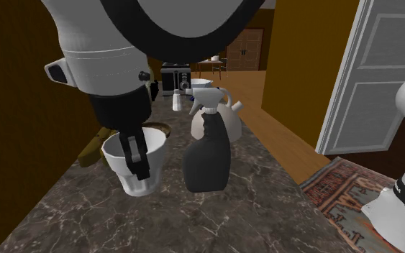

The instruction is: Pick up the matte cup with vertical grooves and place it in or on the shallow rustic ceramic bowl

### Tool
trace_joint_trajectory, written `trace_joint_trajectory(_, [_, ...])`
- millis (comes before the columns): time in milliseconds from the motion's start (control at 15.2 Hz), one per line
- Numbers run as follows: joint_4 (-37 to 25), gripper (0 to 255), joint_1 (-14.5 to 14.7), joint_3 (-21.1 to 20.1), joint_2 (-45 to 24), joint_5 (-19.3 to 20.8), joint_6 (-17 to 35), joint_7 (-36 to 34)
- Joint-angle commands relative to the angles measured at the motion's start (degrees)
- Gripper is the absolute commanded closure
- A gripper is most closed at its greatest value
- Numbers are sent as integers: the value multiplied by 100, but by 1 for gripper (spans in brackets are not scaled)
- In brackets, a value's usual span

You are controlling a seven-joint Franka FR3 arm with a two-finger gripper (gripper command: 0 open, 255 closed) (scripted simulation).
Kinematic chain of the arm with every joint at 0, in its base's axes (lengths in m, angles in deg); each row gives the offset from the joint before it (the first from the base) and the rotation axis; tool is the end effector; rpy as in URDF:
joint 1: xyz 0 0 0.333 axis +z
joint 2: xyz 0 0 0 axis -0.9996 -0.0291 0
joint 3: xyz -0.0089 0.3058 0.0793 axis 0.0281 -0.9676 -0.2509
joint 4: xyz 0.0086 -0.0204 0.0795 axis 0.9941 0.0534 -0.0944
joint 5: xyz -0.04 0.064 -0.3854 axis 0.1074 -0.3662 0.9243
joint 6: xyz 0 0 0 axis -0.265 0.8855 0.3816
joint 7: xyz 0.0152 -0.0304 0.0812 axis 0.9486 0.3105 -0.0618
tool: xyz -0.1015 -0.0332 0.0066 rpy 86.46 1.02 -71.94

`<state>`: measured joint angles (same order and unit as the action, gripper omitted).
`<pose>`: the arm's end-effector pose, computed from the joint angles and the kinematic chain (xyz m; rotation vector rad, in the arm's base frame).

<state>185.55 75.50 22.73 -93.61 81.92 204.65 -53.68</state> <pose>0.5510 -0.3093 0.3797 2.9579 -0.2888 -0.1474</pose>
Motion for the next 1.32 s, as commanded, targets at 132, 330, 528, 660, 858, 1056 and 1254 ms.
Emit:
trace_joint_trajectory(132, [-174, 255, 14, 6, 104, 15, -272, 22])
trace_joint_trajectory(330, [-309, 255, 21, 12, 178, 26, -477, 43])
trace_joint_trajectory(528, [-456, 255, 26, 16, 241, 34, -685, 66])
trace_joint_trajectory(660, [-562, 255, 29, 19, 278, 38, -825, 82])
trace_joint_trajectory(858, [-731, 255, 33, 23, 325, 43, -1038, 108])
trace_joint_trajectory(1056, [-891, 255, -49, 69, 327, 29, -1178, 257])
trace_joint_trajectory(1254, [-1057, 255, -306, 197, 227, -32, -1184, 651])
